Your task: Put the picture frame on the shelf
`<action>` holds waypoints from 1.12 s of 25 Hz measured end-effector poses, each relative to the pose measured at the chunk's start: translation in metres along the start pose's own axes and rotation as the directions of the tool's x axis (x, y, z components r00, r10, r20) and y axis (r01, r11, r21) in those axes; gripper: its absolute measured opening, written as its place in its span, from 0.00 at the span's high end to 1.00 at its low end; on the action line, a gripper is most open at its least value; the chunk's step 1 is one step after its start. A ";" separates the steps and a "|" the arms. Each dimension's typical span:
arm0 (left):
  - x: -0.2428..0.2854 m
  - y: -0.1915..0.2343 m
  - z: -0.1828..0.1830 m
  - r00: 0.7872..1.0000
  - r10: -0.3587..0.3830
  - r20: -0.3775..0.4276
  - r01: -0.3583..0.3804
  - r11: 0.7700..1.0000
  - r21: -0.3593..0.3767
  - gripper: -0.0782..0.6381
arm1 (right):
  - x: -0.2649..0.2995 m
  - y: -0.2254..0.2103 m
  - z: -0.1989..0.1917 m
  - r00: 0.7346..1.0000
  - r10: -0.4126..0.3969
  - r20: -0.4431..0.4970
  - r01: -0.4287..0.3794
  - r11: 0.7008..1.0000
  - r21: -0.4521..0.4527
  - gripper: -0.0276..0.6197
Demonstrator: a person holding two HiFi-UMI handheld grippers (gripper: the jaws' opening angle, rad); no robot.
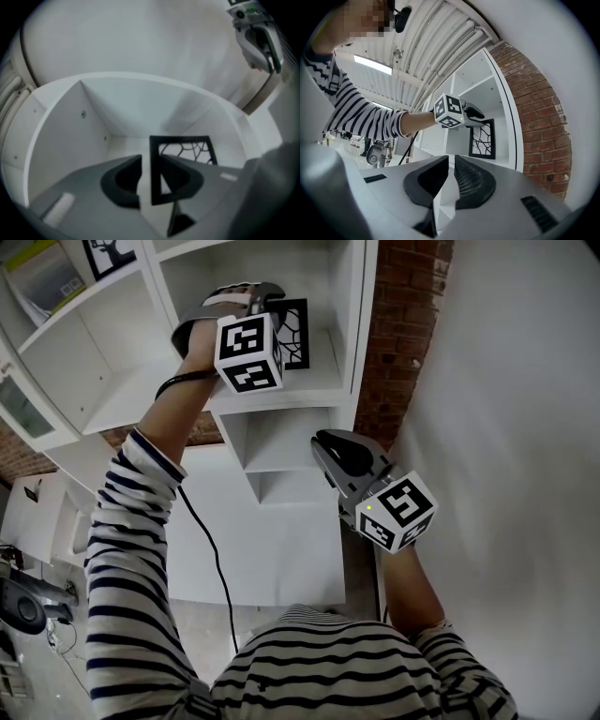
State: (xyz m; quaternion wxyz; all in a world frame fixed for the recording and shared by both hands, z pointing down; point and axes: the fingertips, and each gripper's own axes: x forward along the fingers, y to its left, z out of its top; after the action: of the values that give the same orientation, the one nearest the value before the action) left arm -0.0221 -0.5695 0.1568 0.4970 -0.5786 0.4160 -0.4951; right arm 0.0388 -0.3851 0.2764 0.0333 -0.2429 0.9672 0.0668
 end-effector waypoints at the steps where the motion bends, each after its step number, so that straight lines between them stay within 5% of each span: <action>1: -0.001 0.000 0.001 1.000 0.000 0.004 0.000 1.000 -0.002 0.70 | 0.000 0.000 0.000 1.000 0.000 0.000 0.000 1.000 0.000 0.94; 15: -0.009 -0.002 0.001 0.999 0.033 0.027 -0.033 0.999 -0.014 0.62 | 0.004 0.003 -0.002 1.000 -0.001 -0.009 0.001 1.000 0.000 0.94; 19: -0.030 0.010 0.004 0.993 0.085 0.083 -0.075 0.990 -0.121 0.62 | 0.006 0.005 0.002 1.000 -0.008 -0.003 0.008 1.000 0.001 0.94; 24: -0.065 0.016 0.001 0.970 0.153 0.189 -0.068 0.917 -0.394 0.62 | 0.012 0.014 0.004 1.000 -0.010 0.003 0.010 1.000 0.000 0.94; 28: -0.091 0.014 -0.008 0.943 0.215 0.253 -0.026 0.807 -0.590 0.63 | 0.017 0.025 0.008 1.000 -0.010 0.002 0.010 1.000 -0.002 0.94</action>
State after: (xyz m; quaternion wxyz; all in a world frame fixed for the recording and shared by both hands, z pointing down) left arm -0.0447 -0.4842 0.1289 0.3869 -0.7439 0.5003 -0.2160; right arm 0.0122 -0.3701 0.2701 0.0342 -0.2477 0.9658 0.0679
